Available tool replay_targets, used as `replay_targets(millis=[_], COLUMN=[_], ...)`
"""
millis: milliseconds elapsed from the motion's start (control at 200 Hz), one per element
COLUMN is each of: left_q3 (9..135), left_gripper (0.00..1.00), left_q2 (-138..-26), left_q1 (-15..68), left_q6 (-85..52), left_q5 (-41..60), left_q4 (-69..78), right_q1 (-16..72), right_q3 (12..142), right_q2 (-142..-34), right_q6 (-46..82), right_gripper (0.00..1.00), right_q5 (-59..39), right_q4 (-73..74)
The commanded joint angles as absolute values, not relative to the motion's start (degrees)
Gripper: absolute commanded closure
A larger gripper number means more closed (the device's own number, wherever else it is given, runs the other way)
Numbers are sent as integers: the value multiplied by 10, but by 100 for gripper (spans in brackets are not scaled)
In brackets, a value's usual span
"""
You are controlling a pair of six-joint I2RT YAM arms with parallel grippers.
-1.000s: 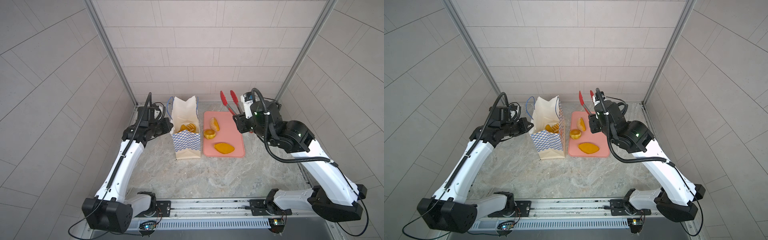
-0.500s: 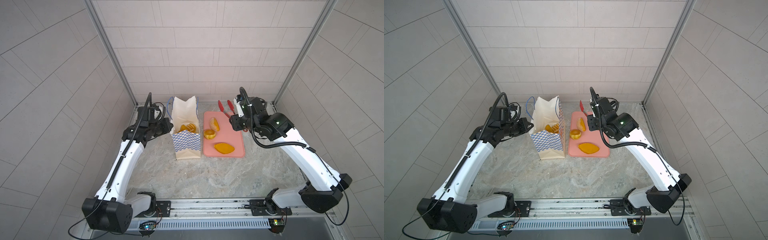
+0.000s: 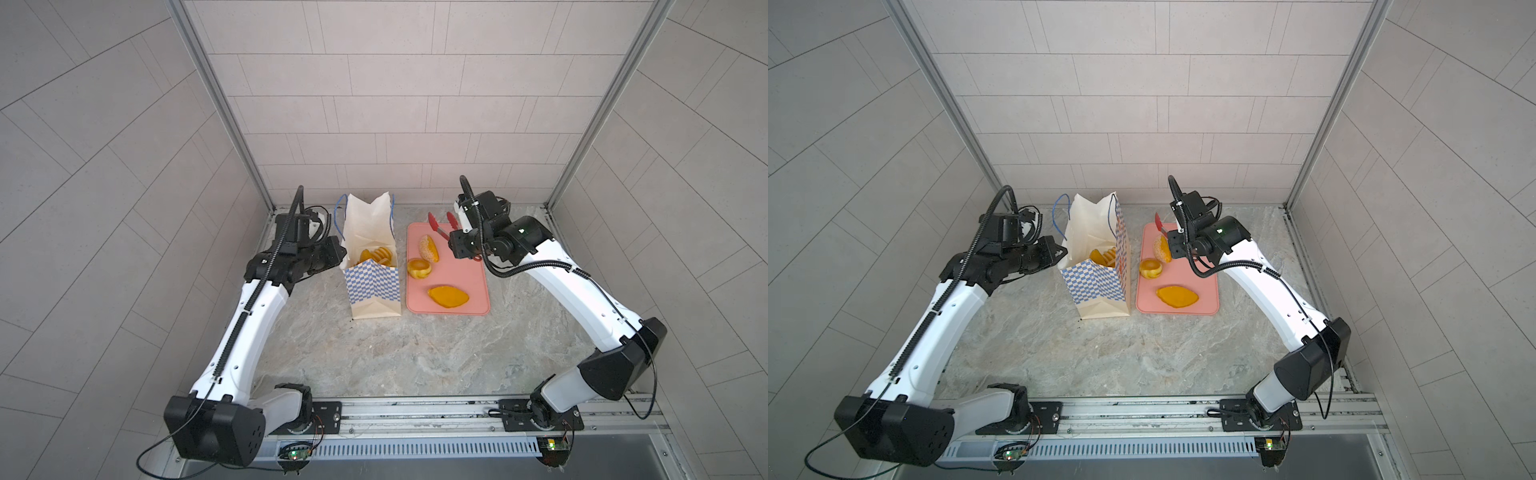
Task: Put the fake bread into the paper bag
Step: 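Lower the open right tongs around the sugared bun on the tray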
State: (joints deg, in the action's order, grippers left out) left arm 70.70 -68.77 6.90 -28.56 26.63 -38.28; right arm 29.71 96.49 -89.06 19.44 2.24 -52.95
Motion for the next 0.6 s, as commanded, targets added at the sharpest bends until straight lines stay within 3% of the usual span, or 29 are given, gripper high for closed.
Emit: replay_targets(millis=[0,595], left_q3=[702,696], left_gripper=[100,100], left_q2=[-674,-673], left_q1=[72,71], left_q6=[-280,-281], left_q5=[269,269], left_q4=[-376,-373], right_q1=[290,282], right_q3=[967,966], right_q2=[-907,-1009], right_q6=[186,172], right_gripper=[48,45], right_q5=[17,11], right_q4=[-510,-504])
